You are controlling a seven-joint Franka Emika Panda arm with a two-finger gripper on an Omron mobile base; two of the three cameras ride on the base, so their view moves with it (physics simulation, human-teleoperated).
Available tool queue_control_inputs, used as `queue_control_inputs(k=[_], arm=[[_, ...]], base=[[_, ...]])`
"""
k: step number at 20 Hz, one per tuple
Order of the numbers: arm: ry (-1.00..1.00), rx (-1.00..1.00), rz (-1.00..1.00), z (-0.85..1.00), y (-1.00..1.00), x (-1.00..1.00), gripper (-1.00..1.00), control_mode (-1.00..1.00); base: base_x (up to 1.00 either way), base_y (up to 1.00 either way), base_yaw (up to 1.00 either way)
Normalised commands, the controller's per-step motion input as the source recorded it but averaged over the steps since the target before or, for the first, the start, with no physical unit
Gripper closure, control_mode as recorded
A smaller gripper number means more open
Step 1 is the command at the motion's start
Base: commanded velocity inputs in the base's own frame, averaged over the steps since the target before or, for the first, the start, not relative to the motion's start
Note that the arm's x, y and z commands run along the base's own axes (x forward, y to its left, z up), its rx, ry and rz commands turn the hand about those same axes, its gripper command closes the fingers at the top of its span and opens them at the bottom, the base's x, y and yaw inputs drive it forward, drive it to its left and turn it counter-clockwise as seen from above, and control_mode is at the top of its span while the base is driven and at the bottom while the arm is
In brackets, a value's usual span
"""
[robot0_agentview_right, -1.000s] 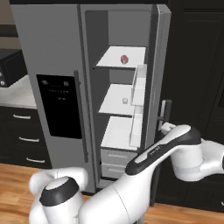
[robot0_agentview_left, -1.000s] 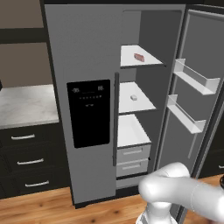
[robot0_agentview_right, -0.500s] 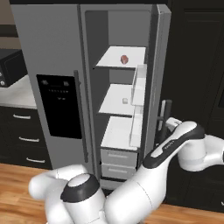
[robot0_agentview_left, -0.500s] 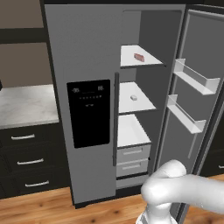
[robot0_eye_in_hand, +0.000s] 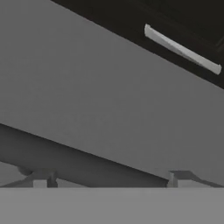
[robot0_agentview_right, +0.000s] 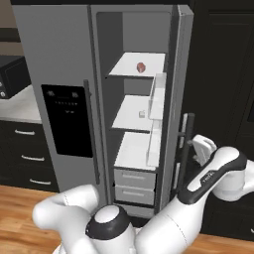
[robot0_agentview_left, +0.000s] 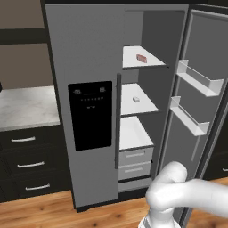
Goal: Pick up the frozen steak from the freezer, place it on any shelf in the fridge, and close the fridge and freezer doors when done.
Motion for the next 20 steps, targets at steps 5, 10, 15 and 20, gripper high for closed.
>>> queue_control_inputs(k=[5, 10, 15, 20], arm=[[0.0, 0.18, 0.0, 0.0, 0.96, 0.48, -1.0, -1.0], [0.0, 0.15, -0.01, 0.0, 1.0, 0.69, -1.0, -1.0], [0.01, 0.15, -0.04, 0.0, 0.93, 0.94, -1.0, -1.0], [0.02, 0.15, -0.05, 0.0, 0.75, 1.0, -1.0, -1.0]], base=[[0.0, 0.0, 0.0], [0.0, 0.0, 0.0], [0.0, 0.0, 0.0], [0.0, 0.0, 0.0]])
